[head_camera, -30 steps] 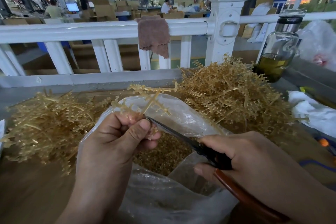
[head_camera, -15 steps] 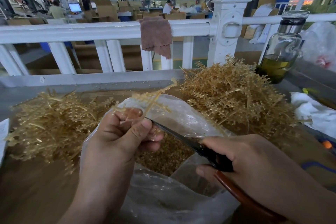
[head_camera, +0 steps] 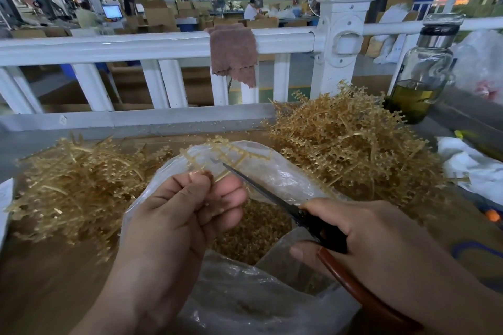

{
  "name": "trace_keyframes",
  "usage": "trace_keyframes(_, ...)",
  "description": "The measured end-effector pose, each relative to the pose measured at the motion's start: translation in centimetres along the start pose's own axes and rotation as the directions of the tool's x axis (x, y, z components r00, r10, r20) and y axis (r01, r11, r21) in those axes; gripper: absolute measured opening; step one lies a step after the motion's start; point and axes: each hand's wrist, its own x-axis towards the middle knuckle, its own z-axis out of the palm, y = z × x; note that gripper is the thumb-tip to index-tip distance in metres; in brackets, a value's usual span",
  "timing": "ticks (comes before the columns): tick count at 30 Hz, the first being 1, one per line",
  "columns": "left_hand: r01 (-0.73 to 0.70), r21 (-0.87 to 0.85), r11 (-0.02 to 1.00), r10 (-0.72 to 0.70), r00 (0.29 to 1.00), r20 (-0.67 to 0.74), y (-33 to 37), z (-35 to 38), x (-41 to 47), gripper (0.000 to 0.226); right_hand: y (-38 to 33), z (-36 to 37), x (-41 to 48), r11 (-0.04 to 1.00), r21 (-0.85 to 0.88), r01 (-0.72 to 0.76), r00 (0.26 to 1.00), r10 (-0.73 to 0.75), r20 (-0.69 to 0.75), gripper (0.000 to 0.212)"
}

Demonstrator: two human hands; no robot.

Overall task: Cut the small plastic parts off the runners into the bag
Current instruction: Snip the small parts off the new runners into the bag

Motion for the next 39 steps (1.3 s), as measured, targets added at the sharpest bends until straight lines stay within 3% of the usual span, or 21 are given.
trace_keyframes(4, 0.028, -0.008, 1.000, -0.028, 1.000, 0.008, -0.1, 0.0, 0.1, 0.019, 0.0, 0.0, 0.0, 1.000, 0.028, -0.011, 1.000, 0.011, 0.023, 0.046)
trace_keyframes(6, 0.033, -0.016, 0.999, -0.033, 0.999, 0.019, -0.2, 0.1, 0.0, 0.009, 0.0, 0.0, -0.1, 1.000, -0.008, 0.004, 0.999, -0.004, 0.050, 0.055)
trace_keyframes(17, 0.012, -0.062, 0.998, -0.010, 1.000, 0.026, -0.1, 0.2, -0.3, 0.004, 0.3, 0.2, -0.1, 0.997, -0.071, 0.019, 0.999, -0.016, 0.045, 0.075)
trace_keyframes(32, -0.023, -0.107, 0.994, 0.025, 0.999, 0.025, -0.6, 1.3, -0.8, 0.014, -0.5, 0.4, 0.0, 0.998, -0.060, 0.017, 1.000, -0.015, 0.021, 0.071)
trace_keyframes(39, -0.008, -0.126, 0.992, 0.007, 1.000, -0.003, -0.8, 1.5, -0.8, 0.012, -0.2, 0.5, 0.0, 0.996, -0.071, 0.048, 0.999, -0.048, 0.004, 0.054)
